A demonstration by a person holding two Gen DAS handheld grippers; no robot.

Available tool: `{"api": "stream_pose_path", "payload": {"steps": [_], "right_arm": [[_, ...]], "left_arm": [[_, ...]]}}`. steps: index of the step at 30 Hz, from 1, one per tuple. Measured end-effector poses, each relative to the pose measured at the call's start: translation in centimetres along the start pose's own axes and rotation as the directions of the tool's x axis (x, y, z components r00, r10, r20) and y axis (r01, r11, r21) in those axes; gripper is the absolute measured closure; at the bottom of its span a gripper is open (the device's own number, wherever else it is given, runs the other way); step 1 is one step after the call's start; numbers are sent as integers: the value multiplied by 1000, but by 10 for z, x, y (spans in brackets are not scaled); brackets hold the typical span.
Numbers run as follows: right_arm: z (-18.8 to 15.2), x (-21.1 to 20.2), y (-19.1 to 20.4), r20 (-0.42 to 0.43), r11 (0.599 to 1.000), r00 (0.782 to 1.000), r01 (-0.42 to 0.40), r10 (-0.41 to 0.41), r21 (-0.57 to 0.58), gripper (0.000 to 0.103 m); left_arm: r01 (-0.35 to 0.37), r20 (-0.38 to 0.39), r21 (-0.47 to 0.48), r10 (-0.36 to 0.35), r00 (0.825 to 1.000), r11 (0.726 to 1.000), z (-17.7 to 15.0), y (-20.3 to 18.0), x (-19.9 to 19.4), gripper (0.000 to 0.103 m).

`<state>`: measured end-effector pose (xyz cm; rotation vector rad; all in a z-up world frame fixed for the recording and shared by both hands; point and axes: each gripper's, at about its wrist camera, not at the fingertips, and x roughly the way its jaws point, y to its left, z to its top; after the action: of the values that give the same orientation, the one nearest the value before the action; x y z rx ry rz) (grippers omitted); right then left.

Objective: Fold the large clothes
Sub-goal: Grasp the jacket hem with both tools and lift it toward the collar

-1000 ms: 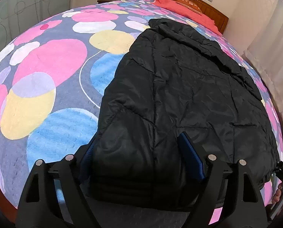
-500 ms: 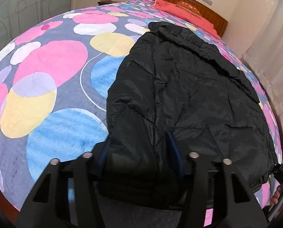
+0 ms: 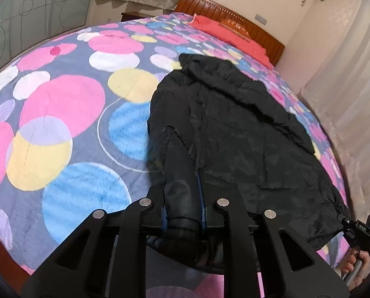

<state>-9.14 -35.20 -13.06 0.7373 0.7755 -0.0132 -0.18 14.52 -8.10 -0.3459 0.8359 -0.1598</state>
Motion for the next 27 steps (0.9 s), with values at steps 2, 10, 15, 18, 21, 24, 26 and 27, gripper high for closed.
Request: {"api": "stream_pose_path", "payload": {"steps": [2, 10, 15, 18, 21, 24, 26, 27], "right_arm": [[3, -5, 7, 4, 999, 999, -38, 38, 4, 90], [35, -7, 23, 19, 973, 974, -226, 225, 53, 91], [73, -2, 43, 51, 946, 947, -321, 318, 40, 91], [105, 6, 58, 86, 941, 938, -339, 337, 7, 91], [134, 17, 64, 112, 937, 932, -348, 345, 4, 91], [173, 37, 71, 143, 936, 927, -351, 347, 9, 91], [193, 49, 74, 154, 938, 928, -347, 341, 13, 91], [209, 59, 76, 160, 940, 929, -342, 334, 19, 91]], "left_arm": [[27, 6, -9, -27, 1000, 1000, 5, -2, -9, 87], [171, 51, -56, -168, 984, 984, 53, -14, -32, 89], [202, 88, -20, -200, 976, 979, 99, -33, -28, 89], [184, 113, 13, -184, 976, 983, 126, -42, -18, 89], [180, 114, 1, -179, 977, 984, 156, -45, 1, 89], [172, 109, -21, -169, 980, 985, 193, -47, 26, 89], [157, 101, -23, -154, 983, 987, 215, -52, 44, 89], [150, 98, -23, -147, 984, 988, 224, -52, 52, 89]]}}
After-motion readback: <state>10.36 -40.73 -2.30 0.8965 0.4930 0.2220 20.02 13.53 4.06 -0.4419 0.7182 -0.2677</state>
